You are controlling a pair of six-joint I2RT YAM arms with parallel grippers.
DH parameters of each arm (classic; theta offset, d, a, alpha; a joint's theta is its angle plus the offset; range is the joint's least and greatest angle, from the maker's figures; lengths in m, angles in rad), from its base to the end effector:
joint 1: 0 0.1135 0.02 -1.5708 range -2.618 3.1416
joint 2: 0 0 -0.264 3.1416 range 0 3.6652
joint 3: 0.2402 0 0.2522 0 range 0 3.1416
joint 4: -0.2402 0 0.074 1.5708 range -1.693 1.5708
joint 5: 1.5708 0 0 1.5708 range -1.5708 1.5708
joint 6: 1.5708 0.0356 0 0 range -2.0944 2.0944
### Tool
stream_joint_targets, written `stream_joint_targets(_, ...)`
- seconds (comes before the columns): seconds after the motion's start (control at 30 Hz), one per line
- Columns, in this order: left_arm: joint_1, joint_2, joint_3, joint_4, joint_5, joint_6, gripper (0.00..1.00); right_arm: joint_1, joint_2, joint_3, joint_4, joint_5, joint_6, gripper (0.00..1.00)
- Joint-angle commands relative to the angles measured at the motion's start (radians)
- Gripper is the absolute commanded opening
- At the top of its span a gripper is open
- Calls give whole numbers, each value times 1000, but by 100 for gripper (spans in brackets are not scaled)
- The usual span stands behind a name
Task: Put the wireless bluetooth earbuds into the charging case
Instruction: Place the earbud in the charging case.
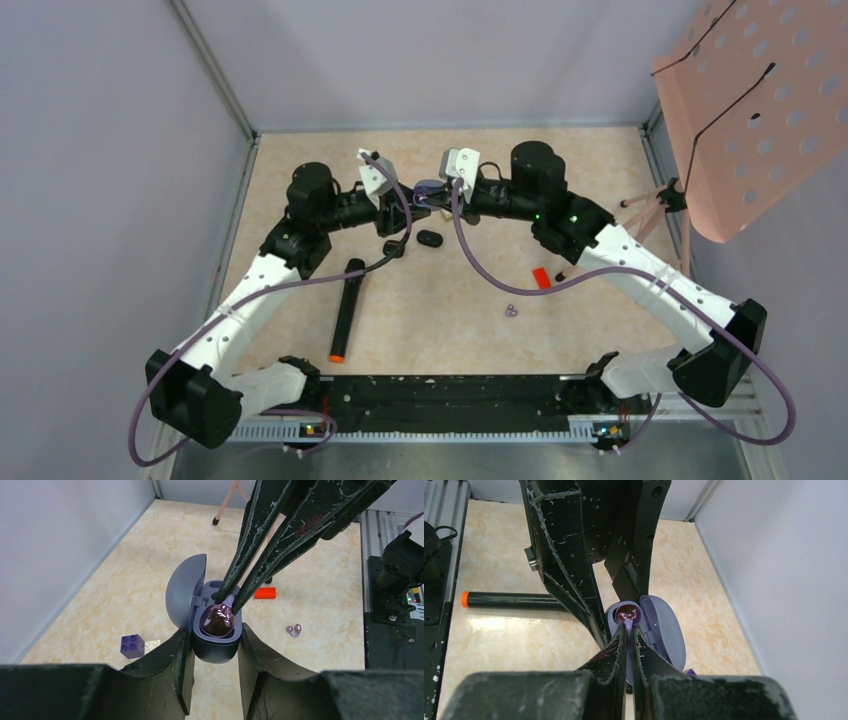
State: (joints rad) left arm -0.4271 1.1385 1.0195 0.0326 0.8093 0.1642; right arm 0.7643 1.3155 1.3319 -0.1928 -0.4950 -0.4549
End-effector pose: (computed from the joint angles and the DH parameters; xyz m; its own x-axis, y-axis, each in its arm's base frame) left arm 0.2241 -0.1303 0.3752 0.0765 0.0891 -0.9931 0.9423 0.3190 0.1012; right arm 0.2056 0.2205 0.4145 0.3021 -0.2460 -0.9210 -0.9060 0.2266 -0.3577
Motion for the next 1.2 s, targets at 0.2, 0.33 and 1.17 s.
stream_joint_targets(0.2,-2,15,64,-42,53,61,0,-7,-7,84,-52,-38,-58,0)
stream_joint_targets(0.33,-2,23,76,-72,62,70,0,-7,24,121,-97,-56,-73,0)
stream_joint_targets(1.17,-1,31,89,-109,41,63,0,-8,20,144,-178,-50,-113,0)
